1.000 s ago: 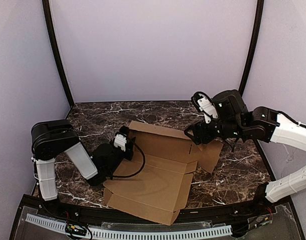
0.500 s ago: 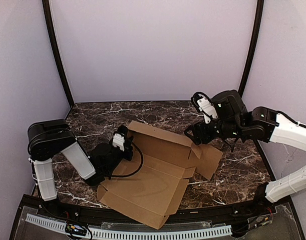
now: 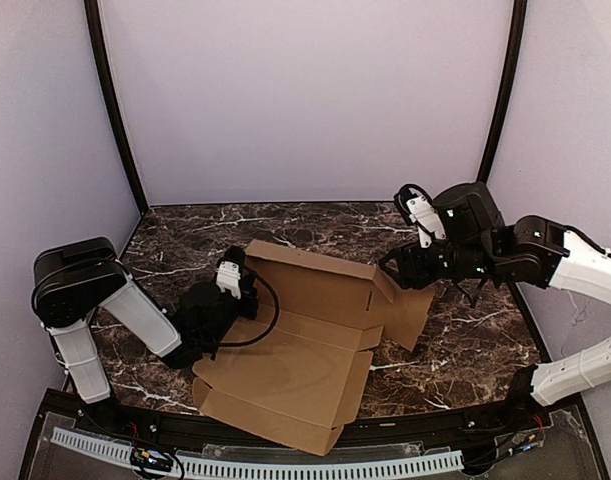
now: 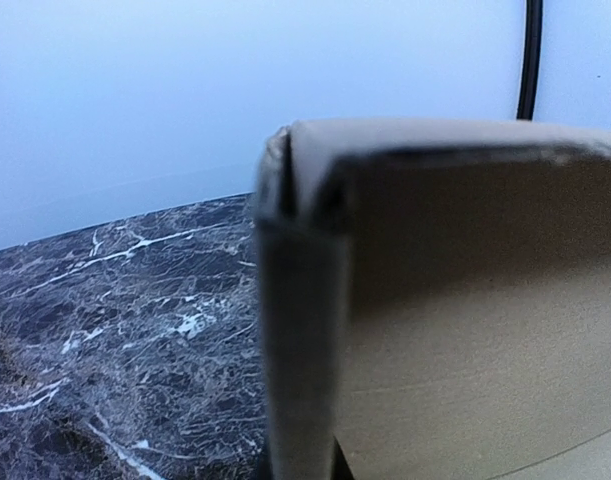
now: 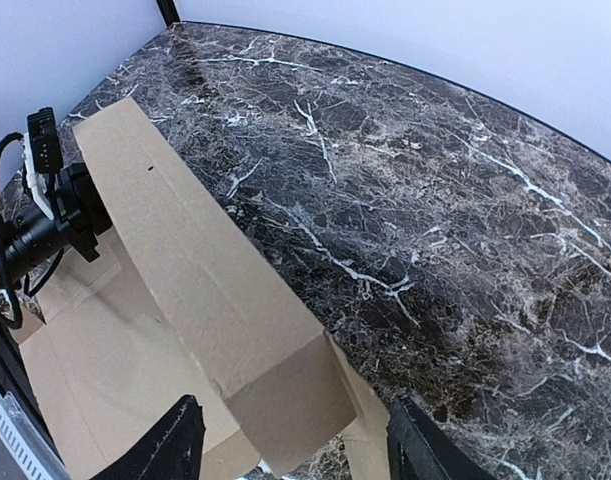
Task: Fold the paper box
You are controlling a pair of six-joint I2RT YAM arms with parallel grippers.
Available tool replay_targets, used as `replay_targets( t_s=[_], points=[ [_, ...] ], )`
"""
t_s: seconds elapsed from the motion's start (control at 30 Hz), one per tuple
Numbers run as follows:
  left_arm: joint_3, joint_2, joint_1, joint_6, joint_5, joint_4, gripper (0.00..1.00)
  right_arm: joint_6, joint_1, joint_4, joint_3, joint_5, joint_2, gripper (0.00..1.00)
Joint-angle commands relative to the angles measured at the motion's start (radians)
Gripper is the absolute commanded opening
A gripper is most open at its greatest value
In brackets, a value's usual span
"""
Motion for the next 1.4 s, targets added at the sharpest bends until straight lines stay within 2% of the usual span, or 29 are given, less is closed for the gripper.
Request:
replay_targets(
  t_s=[0.0,0.1,0.3,0.53,0.7,1.03,1.37],
  points=[
    [-0.003,-0.082,0.002,-0.149,-0.119,-0.172,0.01,0.086,-0.011,-0.015,-0.030,0.000,-0.013,0.47],
    [0.007,-0.125,-0.007,-0.258,-0.139,-0.270,0.01,0.128,-0.016,-0.002,-0.039,-0.011,0.016,0.29],
    [0.011,-0.149,-0.039,-0.260,-0.194,-0.290,0.01,0.105,-0.046,0.058,-0.011,-0.024,0.086,0.01],
    [-0.015,-0.136,-0.067,-0.225,-0.225,-0.228,0.01,0.034,-0.103,0.124,0.043,-0.047,0.180,0.00],
    [-0.011,-0.140,-0.077,-0.213,-0.252,-0.235,0.01,0.020,-0.128,0.183,0.030,-0.131,0.233,0.00],
    [0.026,-0.126,-0.108,-0.155,-0.305,-0.239,0.01,0.099,-0.127,0.356,-0.004,-0.255,0.331,0.00],
    [0.037,-0.117,-0.134,-0.160,-0.328,-0.250,0.01,0.176,-0.128,0.457,-0.049,-0.248,0.327,0.00]
  ],
)
